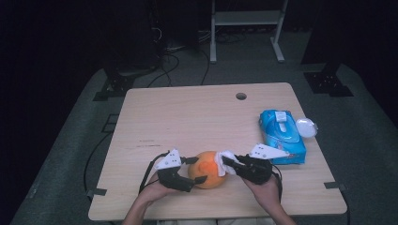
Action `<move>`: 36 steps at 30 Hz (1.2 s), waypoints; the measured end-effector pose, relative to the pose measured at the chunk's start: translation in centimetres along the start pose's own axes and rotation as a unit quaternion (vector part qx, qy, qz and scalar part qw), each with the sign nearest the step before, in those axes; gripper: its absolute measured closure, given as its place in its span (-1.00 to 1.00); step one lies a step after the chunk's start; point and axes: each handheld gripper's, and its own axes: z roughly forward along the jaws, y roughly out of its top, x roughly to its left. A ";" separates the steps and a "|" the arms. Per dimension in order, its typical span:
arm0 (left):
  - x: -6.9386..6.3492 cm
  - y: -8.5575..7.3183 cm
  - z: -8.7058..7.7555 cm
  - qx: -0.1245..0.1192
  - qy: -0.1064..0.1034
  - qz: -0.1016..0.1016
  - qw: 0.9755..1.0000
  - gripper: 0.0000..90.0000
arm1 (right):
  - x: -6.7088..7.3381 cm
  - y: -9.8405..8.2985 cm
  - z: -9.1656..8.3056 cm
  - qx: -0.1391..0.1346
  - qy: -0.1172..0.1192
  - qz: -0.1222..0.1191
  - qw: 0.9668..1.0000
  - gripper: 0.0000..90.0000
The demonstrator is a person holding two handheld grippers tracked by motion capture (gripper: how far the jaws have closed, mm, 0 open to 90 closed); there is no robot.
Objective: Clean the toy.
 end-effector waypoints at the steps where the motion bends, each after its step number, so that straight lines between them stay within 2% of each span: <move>1: -0.1 0.0 0.1 0.003 0.003 0.002 1.000 -0.65 | -0.2 -0.3 0.2 0.003 -0.001 0.002 1.000 0.71; 4: 0.1 -0.1 0.1 0.014 0.013 0.001 1.000 -0.74 | -1.5 -0.9 0.1 0.003 -0.010 0.026 1.000 0.71; 6: 0.2 -0.3 0.4 0.024 0.020 -0.001 1.000 -0.72 | -1.7 -0.8 0.0 0.001 -0.010 0.035 0.999 0.71; 8: 0.2 -0.3 0.5 0.029 0.027 0.001 0.999 -0.60 | -1.3 -0.6 0.0 -0.001 -0.003 0.035 0.999 0.71; 11: -0.4 0.3 0.4 0.033 0.039 0.016 0.999 -0.25 | -0.3 -0.1 0.0 -0.011 0.016 0.029 0.999 0.71; 13: -0.9 0.9 0.2 0.030 0.039 0.020 0.999 -0.06 | 0.3 0.4 -0.2 -0.022 0.026 0.018 0.999 0.71; 15: -1.2 1.4 -0.1 0.022 0.032 0.014 0.999 0.00 | 0.4 0.6 -0.5 -0.031 0.028 0.018 0.999 0.71; 16: -1.2 1.5 -0.2 0.018 0.026 0.007 0.999 0.00 | 0.2 0.5 -0.6 -0.032 0.027 0.022 0.999 0.71; 18: -1.4 1.7 -0.4 0.018 0.026 0.009 0.999 0.01 | -0.7 -0.1 -0.4 -0.026 0.021 0.036 0.999 0.71; 20: -1.3 1.7 -0.4 0.021 0.026 0.008 0.999 0.01 | -1.5 -0.8 -0.1 -0.012 0.009 0.050 0.999 0.71; 21: -1.3 1.7 -0.4 0.023 0.028 0.007 0.999 0.01 | -1.7 -0.9 0.0 -0.013 0.012 0.060 0.998 0.71; 22: -1.3 1.8 -0.4 0.024 0.031 0.006 0.999 0.02 | -1.7 -0.7 -0.1 -0.015 0.012 0.061 0.998 0.71; 23: -1.3 1.9 -0.4 0.025 0.033 0.003 0.999 0.02 | -1.3 -0.4 -0.2 -0.018 0.011 0.053 0.998 0.71; 25: -1.4 2.0 -0.2 0.027 0.035 0.004 0.999 0.02 | -0.3 0.3 -0.6 -0.038 0.029 0.042 0.998 0.71; 27: -1.6 2.2 -0.2 0.031 0.035 0.009 0.999 0.02 | 0.8 0.9 -0.9 -0.044 0.031 0.013 0.998 0.71; 28: -1.7 2.3 -0.2 0.029 0.032 0.006 0.999 0.02 | 1.1 1.0 -0.9 -0.046 0.032 0.008 0.998 0.71; 30: -1.9 2.4 -0.3 0.026 0.027 0.003 0.999 0.01 | 1.2 1.0 -0.8 -0.042 0.026 0.001 0.999 0.71; 31: -2.1 2.4 -0.2 0.025 0.025 0.010 0.999 -0.01 | 0.9 0.8 -0.7 -0.038 0.019 0.000 0.999 0.71; 32: -2.2 2.3 0.0 0.026 0.021 0.019 0.999 -0.06 | 0.6 0.6 -0.6 -0.029 0.011 0.004 1.000 0.71; 33: -2.3 2.2 0.3 0.024 0.019 0.013 0.999 -0.17 | 0.3 0.3 -0.5 -0.024 0.006 0.006 1.000 0.71; 36: -2.2 2.1 1.0 0.022 0.043 0.020 0.999 -0.55 | -0.2 0.0 -0.5 -0.019 -0.006 0.016 1.000 0.71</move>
